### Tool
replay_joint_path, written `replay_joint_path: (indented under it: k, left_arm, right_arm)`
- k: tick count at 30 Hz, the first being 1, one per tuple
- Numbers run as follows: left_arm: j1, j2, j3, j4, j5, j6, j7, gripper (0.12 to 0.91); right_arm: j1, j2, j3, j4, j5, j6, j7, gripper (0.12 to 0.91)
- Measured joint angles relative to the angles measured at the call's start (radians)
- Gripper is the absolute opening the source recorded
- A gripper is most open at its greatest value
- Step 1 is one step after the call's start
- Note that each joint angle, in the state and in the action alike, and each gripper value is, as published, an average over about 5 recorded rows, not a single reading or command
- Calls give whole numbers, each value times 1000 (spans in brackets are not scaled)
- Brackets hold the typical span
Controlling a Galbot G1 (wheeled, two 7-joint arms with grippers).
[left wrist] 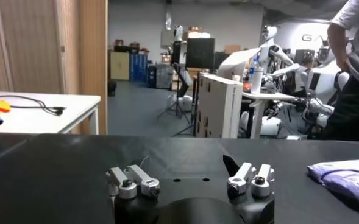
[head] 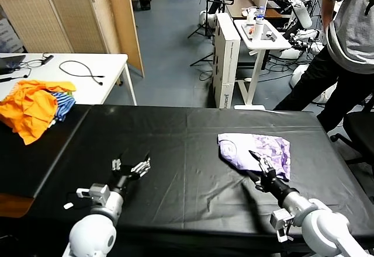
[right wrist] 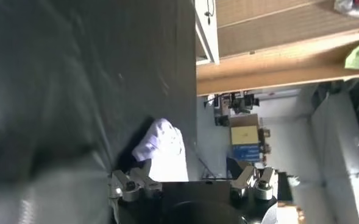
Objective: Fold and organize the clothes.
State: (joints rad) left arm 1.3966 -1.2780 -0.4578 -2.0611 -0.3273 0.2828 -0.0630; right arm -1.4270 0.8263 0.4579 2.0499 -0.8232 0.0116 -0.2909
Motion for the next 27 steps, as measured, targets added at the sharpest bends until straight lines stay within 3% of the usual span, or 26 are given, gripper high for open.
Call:
replay_joint_path:
  k: [13, 20, 27]
  left_arm:
    - [16, -10, 4, 5, 13, -9, 1, 907]
    - [38, -19, -3, 4, 23, -20, 1, 907]
    - [46, -32, 1, 3, 35, -22, 1, 907]
  right_arm:
    - [128, 24, -115, -128, -34, 4, -14, 907]
    - [204, 50, -186, -197, -32, 7, 17, 907]
    - [231, 62, -216, -228, 38, 1, 61, 902]
